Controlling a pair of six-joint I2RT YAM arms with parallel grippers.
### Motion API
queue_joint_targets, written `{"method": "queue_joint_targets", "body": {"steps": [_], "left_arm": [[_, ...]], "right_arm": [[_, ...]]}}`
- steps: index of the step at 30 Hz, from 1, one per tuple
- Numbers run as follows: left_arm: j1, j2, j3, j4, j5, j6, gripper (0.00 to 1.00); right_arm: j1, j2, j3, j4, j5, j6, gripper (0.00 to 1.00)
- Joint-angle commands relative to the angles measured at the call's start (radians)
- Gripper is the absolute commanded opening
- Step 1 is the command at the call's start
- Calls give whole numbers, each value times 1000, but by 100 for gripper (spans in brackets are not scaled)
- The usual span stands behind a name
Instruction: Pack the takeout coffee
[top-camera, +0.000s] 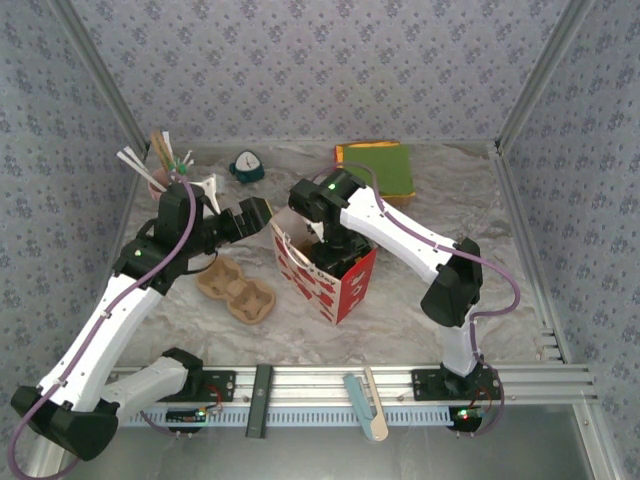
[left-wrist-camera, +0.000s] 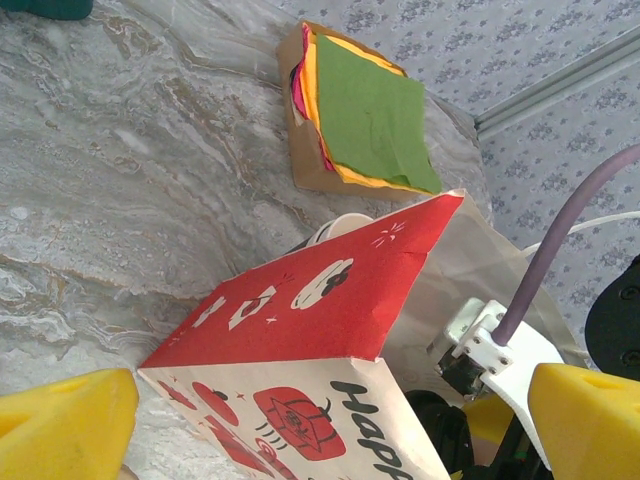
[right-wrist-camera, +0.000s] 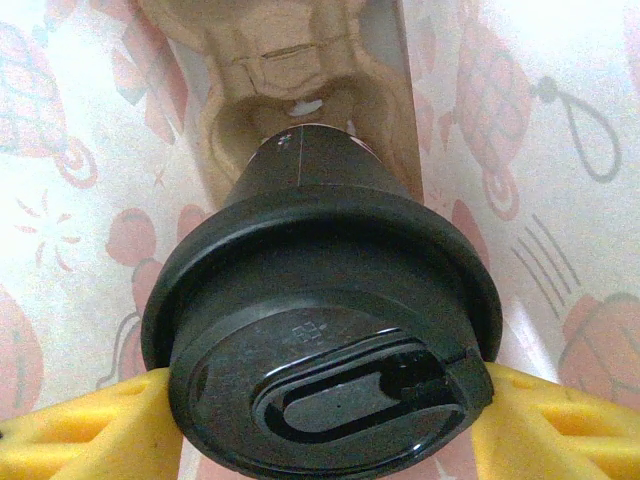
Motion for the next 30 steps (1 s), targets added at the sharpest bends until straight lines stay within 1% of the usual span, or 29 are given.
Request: {"method": "queue_joint_targets", "body": {"steps": [1,30], "left_arm": [[7,-1,4,25,14,-1,100],[6,21,10,33,18,4,100]], "right_arm": [[-8,9,-9,-55,16,1,69],[-29,30,10,-51,9,1,69]]}}
